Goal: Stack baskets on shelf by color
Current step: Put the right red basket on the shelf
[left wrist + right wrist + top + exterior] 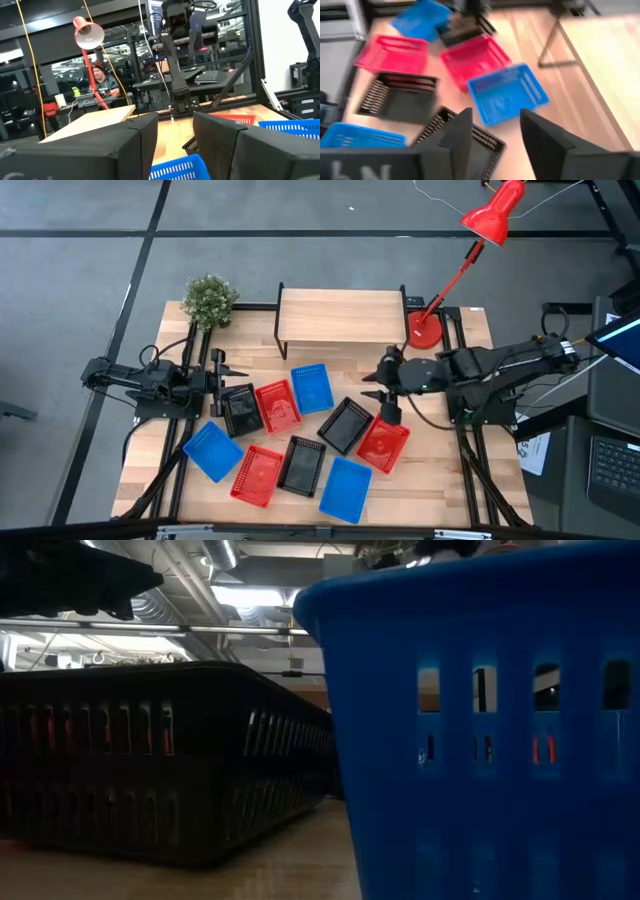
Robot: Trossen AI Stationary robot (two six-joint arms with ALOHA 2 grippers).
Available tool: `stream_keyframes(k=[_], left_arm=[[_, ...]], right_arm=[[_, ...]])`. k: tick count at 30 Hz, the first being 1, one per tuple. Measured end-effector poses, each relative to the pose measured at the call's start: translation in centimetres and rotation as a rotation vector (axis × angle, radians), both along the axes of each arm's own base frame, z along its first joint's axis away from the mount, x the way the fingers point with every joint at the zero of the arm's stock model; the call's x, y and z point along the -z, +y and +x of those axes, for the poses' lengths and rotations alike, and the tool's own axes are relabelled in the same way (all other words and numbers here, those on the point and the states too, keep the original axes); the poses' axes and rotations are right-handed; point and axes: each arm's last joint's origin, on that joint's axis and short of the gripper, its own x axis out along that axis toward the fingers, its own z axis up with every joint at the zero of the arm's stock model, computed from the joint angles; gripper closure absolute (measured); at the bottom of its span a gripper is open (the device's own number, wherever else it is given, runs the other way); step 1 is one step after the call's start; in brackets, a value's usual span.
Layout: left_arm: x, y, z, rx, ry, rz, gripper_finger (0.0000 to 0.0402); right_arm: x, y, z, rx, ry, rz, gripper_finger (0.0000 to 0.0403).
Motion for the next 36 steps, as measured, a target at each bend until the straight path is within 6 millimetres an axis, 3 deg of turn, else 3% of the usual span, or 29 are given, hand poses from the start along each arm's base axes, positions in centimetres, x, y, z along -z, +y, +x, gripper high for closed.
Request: stream_keyframes(k=[8,14,24,36], left_arm=[[0.0,-0.2,0.0,0.084,-0.005,-0.096,0.0274],[0.4,-0.2,0.1,0.102,0.031,-0.099,0.0274],[0.4,-0.2,0.1,0.102,0.033,-0.099,0.0274],[0.4,-0.2,0.1,0.102,0.032,-0.099,0.0274]], right_arm=[[2.6,1.4,1.8,0.036,0.137,0.295,0.0201],[6.9,6.1,2.8,0.036,0.394,0.426,0.0201],[15.0,13.3,2.8,0.13,0.718,0.445,0.0201],[19.2,14.3,3.1,0.21,0.836,0.386,0.0201]])
